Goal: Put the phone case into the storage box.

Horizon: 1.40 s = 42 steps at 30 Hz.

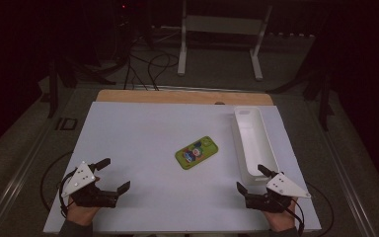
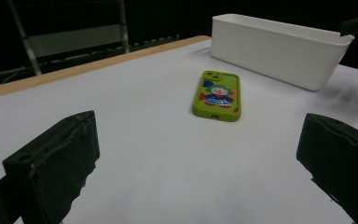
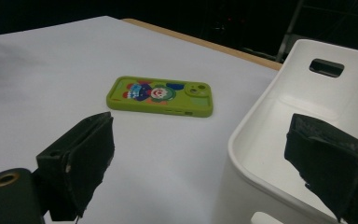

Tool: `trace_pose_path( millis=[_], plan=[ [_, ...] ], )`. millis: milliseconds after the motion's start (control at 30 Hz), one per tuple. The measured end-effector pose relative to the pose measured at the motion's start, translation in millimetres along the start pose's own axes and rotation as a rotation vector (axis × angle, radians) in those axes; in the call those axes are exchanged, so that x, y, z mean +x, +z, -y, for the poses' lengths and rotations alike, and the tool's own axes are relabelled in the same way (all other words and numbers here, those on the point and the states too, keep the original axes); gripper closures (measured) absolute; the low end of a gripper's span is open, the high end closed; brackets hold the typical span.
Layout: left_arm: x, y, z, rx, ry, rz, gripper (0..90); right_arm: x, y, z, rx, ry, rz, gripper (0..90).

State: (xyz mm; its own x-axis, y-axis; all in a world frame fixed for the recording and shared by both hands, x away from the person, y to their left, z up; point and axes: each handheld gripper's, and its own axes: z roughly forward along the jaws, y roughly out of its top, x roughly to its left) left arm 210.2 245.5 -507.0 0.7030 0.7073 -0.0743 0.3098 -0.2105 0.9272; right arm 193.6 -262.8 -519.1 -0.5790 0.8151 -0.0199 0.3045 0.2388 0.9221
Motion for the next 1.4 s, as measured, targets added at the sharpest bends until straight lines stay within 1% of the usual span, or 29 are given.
trace_pose_path(
  millis=[267, 433, 600, 867, 1133, 1233, 1367, 1400],
  plan=[
    [-0.8, 0.9, -0.4, 0.003, 0.004, 0.0, 0.0, -0.1, 0.4, 0.5, -0.001, 0.004, 0.0, 8.0],
    [-1.9, 1.8, -0.9, 0.013, 0.009, -0.006, 0.0, 0.3, 1.0, 0.8, 0.004, 0.007, -0.003, 8.0],
    [-2.9, 2.4, -2.9, 0.022, 0.021, -0.012, 0.0, 0.5, 1.1, 1.4, 0.002, 0.012, -0.003, 8.0],
    [-3.1, 2.5, -5.5, 0.028, 0.008, -0.01, 0.0, 0.3, 0.2, 0.9, -0.003, 0.018, 0.001, 8.0],
    [-1.9, 4.9, -13.7, 0.049, 0.012, -0.009, 0.0, 1.1, -0.6, -0.7, -0.004, 0.017, 0.006, 8.0],
    [-0.8, 8.6, -17.5, 0.068, 0.011, -0.008, 0.0, 2.0, -0.4, -1.0, -0.003, 0.014, 0.005, 8.0],
    [0.5, 11.6, -21.0, 0.075, 0.015, -0.008, 0.0, 2.4, 0.1, -1.4, -0.004, 0.015, 0.004, 8.0],
    [1.0, 14.1, -24.3, 0.077, 0.013, -0.001, 0.0, 2.5, 0.3, -2.0, 0.0, 0.014, 0.002, 8.0]
  ],
)
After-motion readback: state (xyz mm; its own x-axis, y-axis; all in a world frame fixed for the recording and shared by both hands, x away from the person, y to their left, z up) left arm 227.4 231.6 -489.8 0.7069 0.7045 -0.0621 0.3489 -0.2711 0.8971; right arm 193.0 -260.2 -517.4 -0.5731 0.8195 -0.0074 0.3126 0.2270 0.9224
